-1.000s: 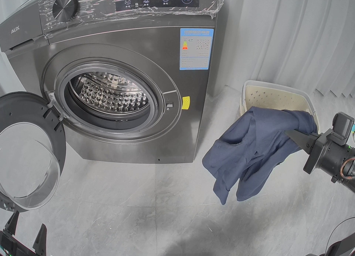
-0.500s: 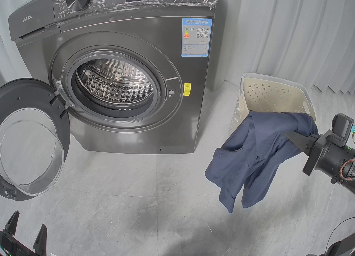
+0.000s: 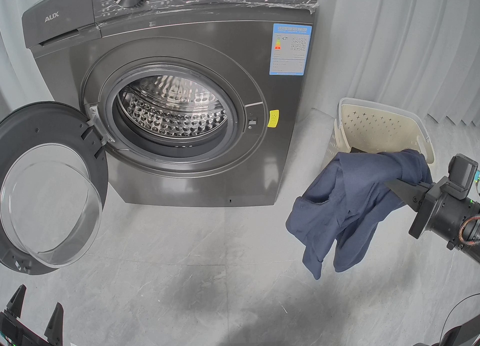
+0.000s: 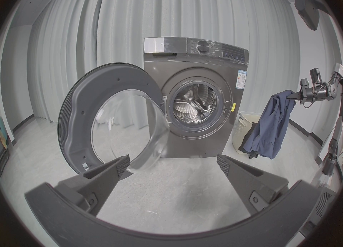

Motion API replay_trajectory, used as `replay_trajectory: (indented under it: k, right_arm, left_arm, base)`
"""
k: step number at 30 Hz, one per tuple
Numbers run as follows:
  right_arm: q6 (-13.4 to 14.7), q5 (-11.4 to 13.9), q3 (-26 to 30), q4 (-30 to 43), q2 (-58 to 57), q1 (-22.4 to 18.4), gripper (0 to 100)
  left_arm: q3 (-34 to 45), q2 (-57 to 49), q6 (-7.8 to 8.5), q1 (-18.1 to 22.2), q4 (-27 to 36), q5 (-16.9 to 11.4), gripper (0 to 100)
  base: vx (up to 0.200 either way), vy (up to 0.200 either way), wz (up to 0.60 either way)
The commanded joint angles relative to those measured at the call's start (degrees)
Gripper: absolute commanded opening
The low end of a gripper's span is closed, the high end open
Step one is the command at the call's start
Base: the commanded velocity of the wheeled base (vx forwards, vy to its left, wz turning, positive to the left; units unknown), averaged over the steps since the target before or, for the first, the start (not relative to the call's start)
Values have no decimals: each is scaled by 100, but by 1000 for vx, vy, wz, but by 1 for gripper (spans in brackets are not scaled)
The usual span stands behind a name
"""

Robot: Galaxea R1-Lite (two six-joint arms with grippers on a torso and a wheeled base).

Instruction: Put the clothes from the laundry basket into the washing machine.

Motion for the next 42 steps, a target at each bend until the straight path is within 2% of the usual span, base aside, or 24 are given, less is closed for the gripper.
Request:
replay_trajectory:
  k: [1, 5, 21, 25, 42]
  right_arm:
    - [1, 1, 0, -2, 14, 2, 0]
    - [1, 1, 0, 7, 14, 2, 0]
    - [10, 1, 9, -2, 49, 2, 0]
    - [133, 1, 9, -2, 128, 2, 0]
    - [159, 1, 70, -2, 207, 2, 0]
  left_arm:
    - [92, -68, -4, 4, -2, 8, 100]
    - [101, -68, -4, 4, -2, 8, 100]
    - [92, -68, -4, 4, -2, 8, 100]
    - [92, -68, -4, 4, -2, 8, 100]
    - [92, -68, -4, 4, -2, 8, 100]
  base:
    - [0, 200, 0]
    - [0, 200, 0]
    - [0, 0, 0]
    - [0, 0, 0]
    - [0, 0, 0]
